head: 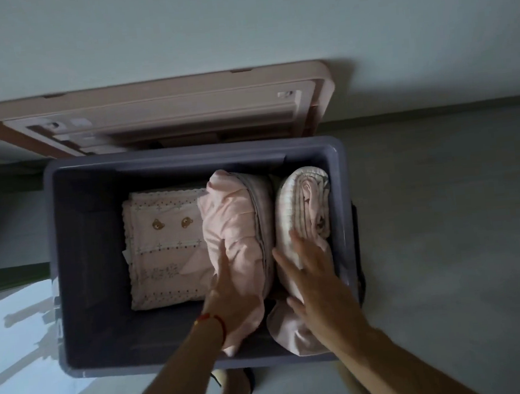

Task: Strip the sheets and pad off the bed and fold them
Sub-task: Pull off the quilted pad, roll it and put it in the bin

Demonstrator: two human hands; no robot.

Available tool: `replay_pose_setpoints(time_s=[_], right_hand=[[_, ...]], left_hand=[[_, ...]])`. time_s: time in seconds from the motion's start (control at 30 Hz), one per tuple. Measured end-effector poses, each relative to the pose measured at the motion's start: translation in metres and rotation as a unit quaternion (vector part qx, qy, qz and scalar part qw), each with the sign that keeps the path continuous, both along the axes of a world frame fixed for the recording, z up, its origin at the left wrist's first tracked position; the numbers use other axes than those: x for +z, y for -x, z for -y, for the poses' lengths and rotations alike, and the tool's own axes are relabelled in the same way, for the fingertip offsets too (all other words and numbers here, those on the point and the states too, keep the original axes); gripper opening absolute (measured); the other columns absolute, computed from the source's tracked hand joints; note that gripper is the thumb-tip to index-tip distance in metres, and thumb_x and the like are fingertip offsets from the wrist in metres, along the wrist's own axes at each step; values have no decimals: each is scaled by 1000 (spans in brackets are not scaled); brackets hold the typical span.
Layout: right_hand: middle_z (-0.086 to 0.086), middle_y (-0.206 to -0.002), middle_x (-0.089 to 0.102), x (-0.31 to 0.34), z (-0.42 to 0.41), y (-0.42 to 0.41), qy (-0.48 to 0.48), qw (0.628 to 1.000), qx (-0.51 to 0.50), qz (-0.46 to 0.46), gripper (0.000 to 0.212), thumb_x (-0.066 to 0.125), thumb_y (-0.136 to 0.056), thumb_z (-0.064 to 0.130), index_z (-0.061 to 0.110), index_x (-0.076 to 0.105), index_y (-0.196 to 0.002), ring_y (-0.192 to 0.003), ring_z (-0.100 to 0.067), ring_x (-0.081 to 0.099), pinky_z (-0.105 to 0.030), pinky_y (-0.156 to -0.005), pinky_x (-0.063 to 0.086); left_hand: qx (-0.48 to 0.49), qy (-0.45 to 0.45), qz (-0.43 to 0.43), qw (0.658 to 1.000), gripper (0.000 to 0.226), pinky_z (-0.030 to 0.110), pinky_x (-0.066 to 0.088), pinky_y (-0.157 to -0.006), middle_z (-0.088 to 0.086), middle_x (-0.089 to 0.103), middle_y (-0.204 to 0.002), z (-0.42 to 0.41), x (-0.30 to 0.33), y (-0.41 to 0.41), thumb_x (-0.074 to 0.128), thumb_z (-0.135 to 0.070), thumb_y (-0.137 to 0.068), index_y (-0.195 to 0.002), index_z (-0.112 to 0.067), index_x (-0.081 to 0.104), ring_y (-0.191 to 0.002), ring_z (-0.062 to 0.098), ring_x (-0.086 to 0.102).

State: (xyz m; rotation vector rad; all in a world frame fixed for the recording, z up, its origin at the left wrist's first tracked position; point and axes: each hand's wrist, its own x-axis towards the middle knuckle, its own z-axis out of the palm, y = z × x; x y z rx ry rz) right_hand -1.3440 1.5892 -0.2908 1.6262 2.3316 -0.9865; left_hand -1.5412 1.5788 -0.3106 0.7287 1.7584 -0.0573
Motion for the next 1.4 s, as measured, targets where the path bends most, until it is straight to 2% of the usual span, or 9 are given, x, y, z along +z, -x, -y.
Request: replay_pose_setpoints(time_s=[0.07,0.17,0.3,0.43,0.6,0.93,1.07,1.23,1.4], right_hand=[[-5,-171,7,-10,19,-2,-8,998,32,52,111,91,-63,18,28,34,-158,-156,-30,2,-55,-118,30],[-9,-171,2,-26,21,2,-40,990,79,107,85,72,-88,32,22,28,-160,-156,-38,8,-57,-124,16],[-15,-157,43,-17,31,6,-116,990,53,66,38,49,-96,20,16,63,-131,-138,-38,48,-55,-106,46],[-13,-127,68,11,33,11,-85,995,-50,-31,48,41,-82,29,15,74,-115,-109,-31,69,-42,-82,61],[-10,-140,55,19,3,19,-18,995,-79,-63,47,34,-94,28,16,59,-132,-128,-31,55,-49,-99,52],[-25,-132,51,41,-207,40,-186,937,-286,-71,57,54,-84,20,1,49,-137,-122,-43,48,-46,-104,38],[-27,-143,43,42,-244,48,-68,919,-384,-48,65,64,-91,27,-1,38,-144,-131,-45,43,-50,-111,38],[-21,-141,46,39,-262,40,5,915,-399,-67,67,67,-91,36,8,36,-143,-124,-43,52,-48,-102,47],[-18,-141,50,40,-270,43,52,902,-421,-82,79,71,-85,44,7,34,-145,-119,-38,56,-40,-92,48]], left_hand=[[46,18,-13,999,116,52,40,-110,19,19,-157,5,1,-30,67,-14,-79,-151,-56,-15,-142,44,29],[34,-19,-68,997,111,57,39,-110,14,0,-161,10,-4,-63,60,-37,-69,-141,-65,-19,-143,48,19],[40,-98,-120,987,87,63,45,-100,8,8,-160,32,4,-65,63,-46,-84,-151,-55,9,-139,48,29],[31,-145,-192,970,57,53,48,-96,3,20,-158,50,30,-65,43,-53,-92,-146,-53,26,-138,36,32],[85,-165,-231,955,45,48,42,-93,11,41,-143,19,42,-60,38,-41,-95,-138,-29,43,-122,34,41],[100,-349,-278,889,62,48,35,-112,19,29,-149,-163,69,102,64,-21,-89,-145,-13,36,-136,39,33],[151,-345,-408,832,77,52,33,-114,20,21,-155,-203,85,174,62,-21,-84,-150,-8,25,-138,44,27],[153,-176,-302,924,87,51,43,-109,14,26,-158,-220,79,248,70,-35,-75,-152,-17,32,-135,39,42],[254,-203,-242,914,52,49,57,-89,11,54,-120,-224,89,258,66,-16,-73,-119,-26,43,-100,32,60]])
